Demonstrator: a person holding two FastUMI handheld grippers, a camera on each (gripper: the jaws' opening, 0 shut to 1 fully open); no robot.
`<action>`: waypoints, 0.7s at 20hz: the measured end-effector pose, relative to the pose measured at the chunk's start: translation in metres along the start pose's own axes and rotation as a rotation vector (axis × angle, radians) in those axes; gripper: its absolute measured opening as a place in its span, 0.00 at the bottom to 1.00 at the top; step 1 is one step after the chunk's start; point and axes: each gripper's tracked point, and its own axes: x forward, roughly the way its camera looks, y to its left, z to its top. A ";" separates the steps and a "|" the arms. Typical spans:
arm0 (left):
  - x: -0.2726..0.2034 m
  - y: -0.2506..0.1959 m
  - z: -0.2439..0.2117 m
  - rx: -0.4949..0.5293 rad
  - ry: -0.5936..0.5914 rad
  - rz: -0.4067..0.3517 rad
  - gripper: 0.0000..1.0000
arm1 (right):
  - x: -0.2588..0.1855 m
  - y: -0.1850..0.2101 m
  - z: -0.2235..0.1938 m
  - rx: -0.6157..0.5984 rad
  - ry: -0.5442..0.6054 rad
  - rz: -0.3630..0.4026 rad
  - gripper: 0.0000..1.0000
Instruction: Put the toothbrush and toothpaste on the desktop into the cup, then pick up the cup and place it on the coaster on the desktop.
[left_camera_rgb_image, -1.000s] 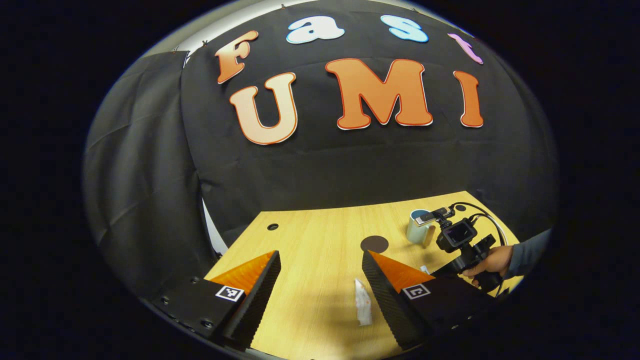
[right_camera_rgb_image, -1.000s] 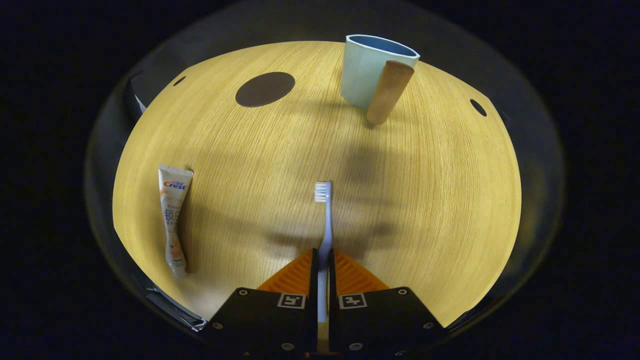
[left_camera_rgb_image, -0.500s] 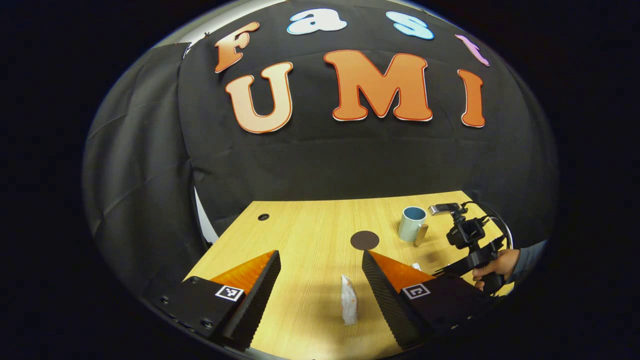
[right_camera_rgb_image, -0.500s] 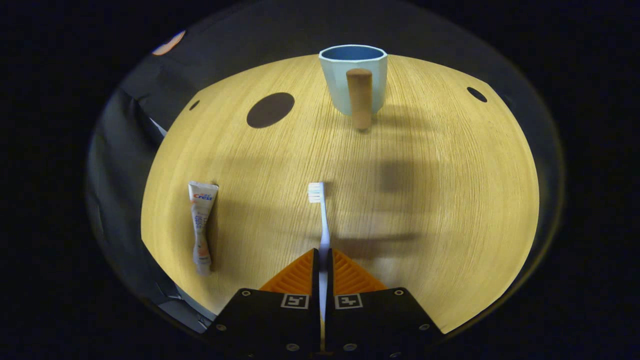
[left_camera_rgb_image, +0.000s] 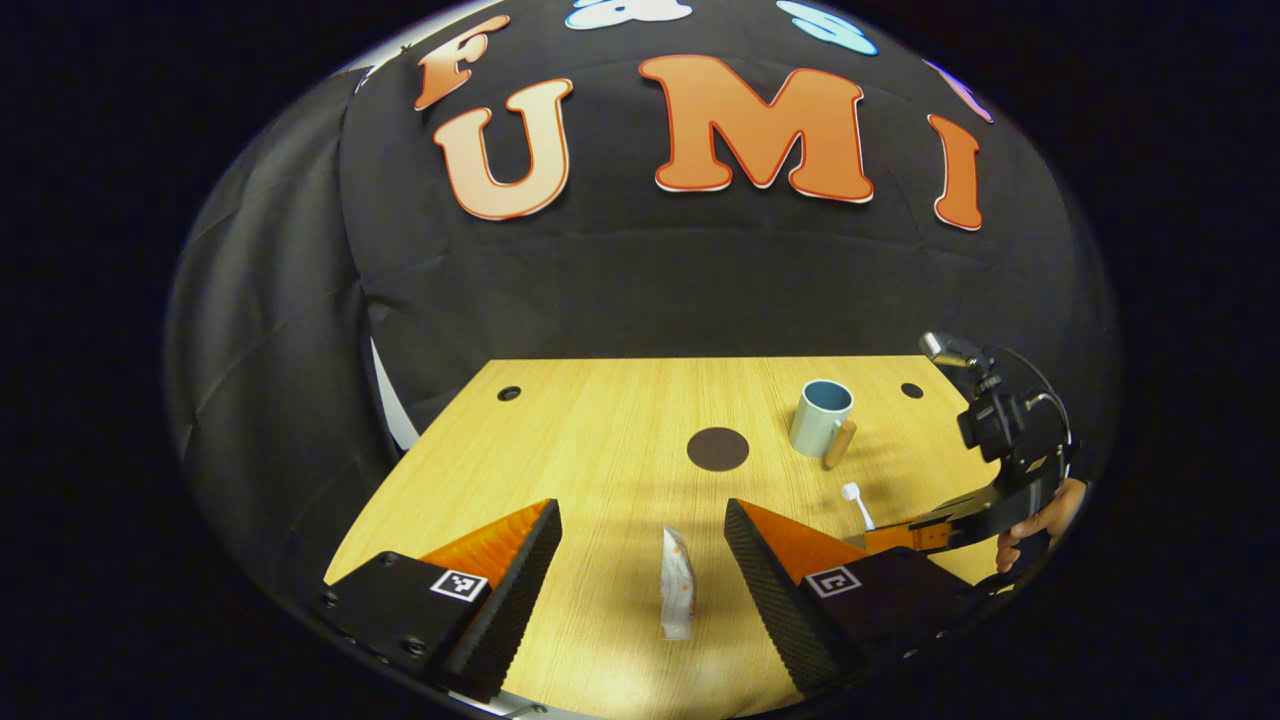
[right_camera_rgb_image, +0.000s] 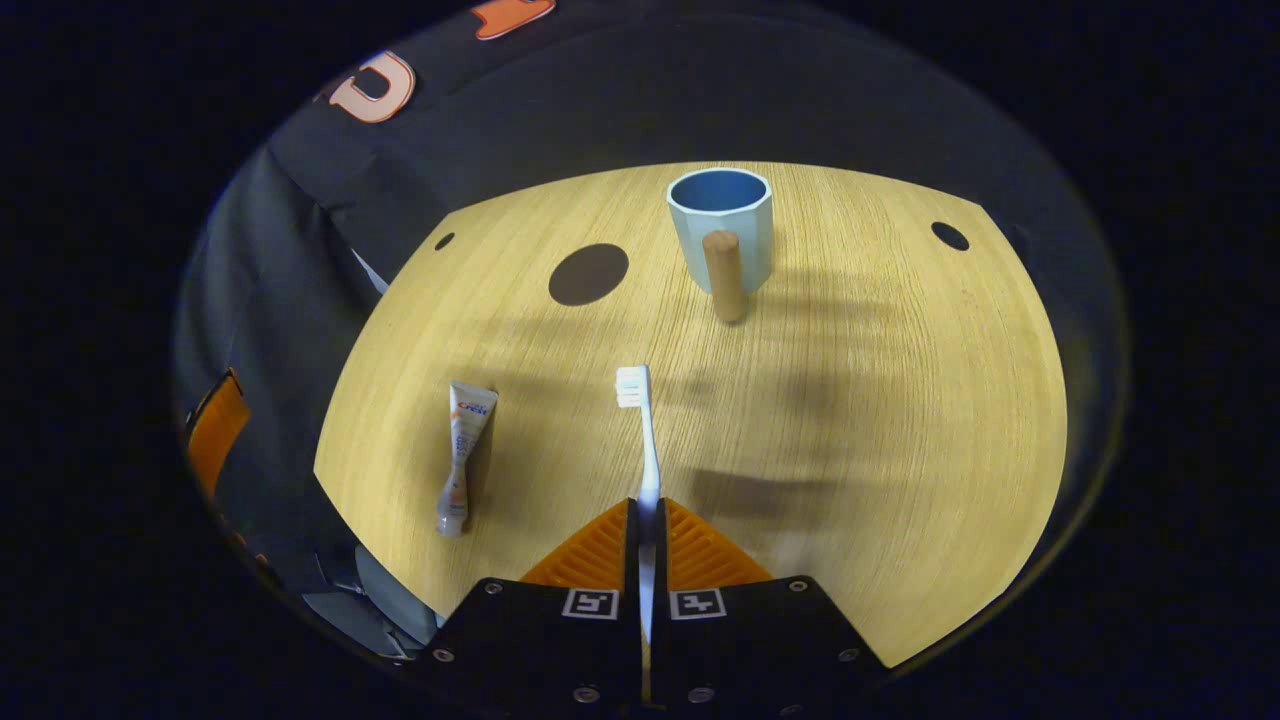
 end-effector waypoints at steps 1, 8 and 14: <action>0.007 -0.003 -0.006 0.009 0.023 -0.021 0.99 | -0.004 0.000 0.003 -0.003 -0.016 -0.004 0.05; 0.049 -0.007 -0.052 0.053 0.192 -0.130 0.99 | -0.016 -0.001 0.013 0.010 -0.083 -0.093 0.05; 0.090 -0.002 -0.101 0.036 0.340 -0.188 0.94 | -0.023 -0.005 0.022 0.045 -0.143 -0.124 0.04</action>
